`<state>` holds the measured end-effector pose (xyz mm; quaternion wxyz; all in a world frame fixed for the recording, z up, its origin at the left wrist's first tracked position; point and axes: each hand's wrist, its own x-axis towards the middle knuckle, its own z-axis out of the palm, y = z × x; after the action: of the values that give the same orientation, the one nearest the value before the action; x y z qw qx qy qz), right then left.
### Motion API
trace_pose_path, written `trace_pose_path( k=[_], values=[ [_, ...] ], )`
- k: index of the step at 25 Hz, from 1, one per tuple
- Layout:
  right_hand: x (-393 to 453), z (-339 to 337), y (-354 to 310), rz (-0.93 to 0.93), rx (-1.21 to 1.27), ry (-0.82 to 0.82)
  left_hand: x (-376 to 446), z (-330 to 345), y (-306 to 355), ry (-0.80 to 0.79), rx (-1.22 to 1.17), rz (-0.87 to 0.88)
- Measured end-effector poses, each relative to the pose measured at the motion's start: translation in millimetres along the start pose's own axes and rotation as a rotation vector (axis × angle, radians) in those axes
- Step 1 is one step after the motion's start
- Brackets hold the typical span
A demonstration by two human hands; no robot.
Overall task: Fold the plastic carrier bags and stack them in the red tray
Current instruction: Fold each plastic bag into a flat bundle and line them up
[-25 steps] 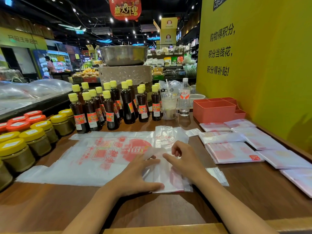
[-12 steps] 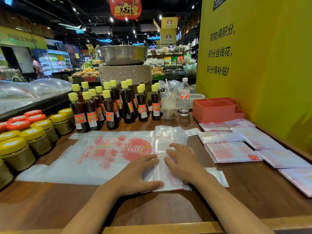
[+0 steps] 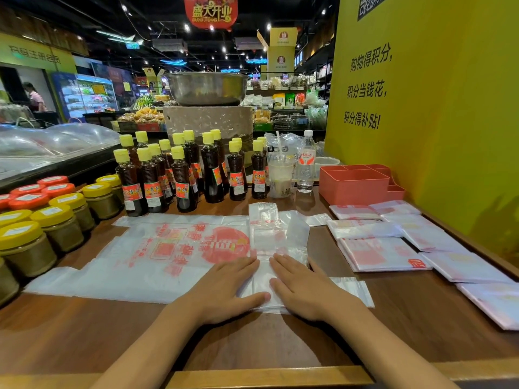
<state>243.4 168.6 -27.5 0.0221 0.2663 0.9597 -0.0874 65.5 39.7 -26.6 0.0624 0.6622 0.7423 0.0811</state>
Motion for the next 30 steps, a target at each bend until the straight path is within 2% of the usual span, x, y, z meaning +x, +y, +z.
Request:
trace_pose_path(
  k=[4, 6, 8, 11, 14, 18, 23, 27, 30],
  values=[
    [2, -1, 0, -0.003, -0.002, -0.023, -2, -3, 2, 0.013, 0.017, 0.015],
    [0, 0, 2, -0.008, 0.04, 0.023, -5, -6, 4, 0.034, -0.031, 0.056],
    [-7, -6, 3, -0.018, 0.172, 0.107, -6, -9, 5, 0.026, -0.11, 0.093],
    [-17, -20, 10, -0.002, 0.505, 0.225, -4, -7, 2, 0.041, -0.185, 0.086],
    [-18, -28, 19, 0.005, 0.611, 0.285, -3, -7, 0, 0.082, -0.311, 0.021],
    [-15, -24, 12, -0.029, 0.595, 0.196, -3, -13, 2, 0.242, -0.446, 0.079],
    [-12, -23, 10, -0.034, 0.685, 0.284, 0, -12, 5, 0.439, -0.618, 0.153],
    [-10, -24, 5, -0.079, 0.925, 0.325, 4, -13, 2, 0.626, -0.677, 0.091],
    [-3, -17, 1, -0.016, 0.94, 0.383, 8, -8, -1, 0.612, -0.559, -0.034]
  ],
)
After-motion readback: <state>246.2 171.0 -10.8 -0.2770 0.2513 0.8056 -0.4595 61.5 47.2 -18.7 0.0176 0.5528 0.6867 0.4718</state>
